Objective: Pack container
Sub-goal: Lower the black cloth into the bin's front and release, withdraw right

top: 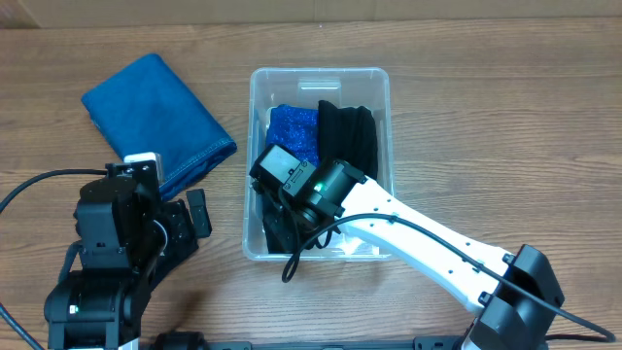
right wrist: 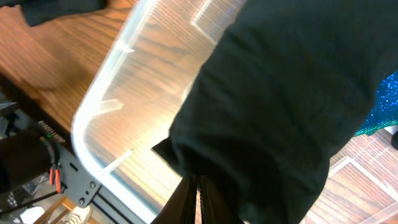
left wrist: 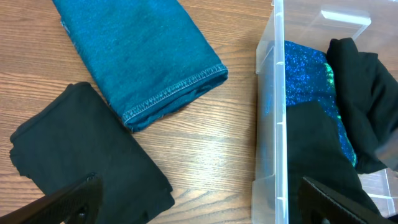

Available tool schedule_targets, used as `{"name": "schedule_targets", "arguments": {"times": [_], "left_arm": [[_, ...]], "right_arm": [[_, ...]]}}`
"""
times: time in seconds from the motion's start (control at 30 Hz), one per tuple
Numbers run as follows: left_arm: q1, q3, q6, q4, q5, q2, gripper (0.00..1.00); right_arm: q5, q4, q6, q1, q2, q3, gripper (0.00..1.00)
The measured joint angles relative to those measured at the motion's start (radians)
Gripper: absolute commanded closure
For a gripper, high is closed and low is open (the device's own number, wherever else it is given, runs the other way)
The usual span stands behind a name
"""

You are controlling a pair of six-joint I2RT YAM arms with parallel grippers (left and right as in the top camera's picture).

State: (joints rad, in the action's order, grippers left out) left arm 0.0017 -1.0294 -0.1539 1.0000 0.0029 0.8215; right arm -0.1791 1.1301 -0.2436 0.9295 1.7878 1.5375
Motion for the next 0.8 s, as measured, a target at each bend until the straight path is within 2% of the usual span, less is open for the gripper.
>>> {"name": "schedule_targets", "arguments": {"times": [0.2, 0.27, 0.3, 0.33, 0.37, 0.43, 0.53, 0.63, 0.7, 0.8], "left_arm": [[0.000, 0.000, 0.000, 0.000, 0.000, 0.000, 0.00], [0.000, 0.000, 0.000, 0.000, 0.000, 0.000, 0.00], [0.000, 0.000, 0.000, 0.000, 0.000, 0.000, 0.00], [0.000, 0.000, 0.000, 0.000, 0.000, 0.000, 0.00], [0.000, 0.000, 0.000, 0.000, 0.000, 0.000, 0.00], [0.000, 0.000, 0.000, 0.000, 0.000, 0.000, 0.00], [0.000, 0.000, 0.000, 0.000, 0.000, 0.002, 0.00], [0.000, 0.000, 0.000, 0.001, 0.000, 0.002, 0.00], [0.000, 0.000, 0.000, 0.001, 0.000, 0.003, 0.00], [0.000, 0.000, 0.000, 0.002, 0.000, 0.004, 0.00]], "right_arm": [[-0.013, -0.168, -0.014, -0.001, 0.006, -0.191, 0.91], [-0.027, -0.208, -0.017, -0.008, 0.006, -0.240, 0.87], [-0.032, -0.214, -0.018, -0.013, 0.006, -0.261, 0.83], [-0.035, -0.218, -0.018, -0.013, 0.007, -0.275, 0.75], [-0.040, -0.224, -0.015, -0.012, 0.007, -0.283, 0.62], [-0.044, -0.256, -0.017, -0.011, 0.007, -0.287, 0.48], [-0.041, -0.300, -0.016, -0.011, 0.007, -0.288, 0.42], [0.054, -0.244, -0.017, -0.011, 0.007, -0.255, 0.39], [0.144, -0.146, -0.018, -0.011, 0.009, -0.159, 0.35], [0.264, -0.087, -0.017, -0.028, -0.013, 0.016, 0.30]]}}
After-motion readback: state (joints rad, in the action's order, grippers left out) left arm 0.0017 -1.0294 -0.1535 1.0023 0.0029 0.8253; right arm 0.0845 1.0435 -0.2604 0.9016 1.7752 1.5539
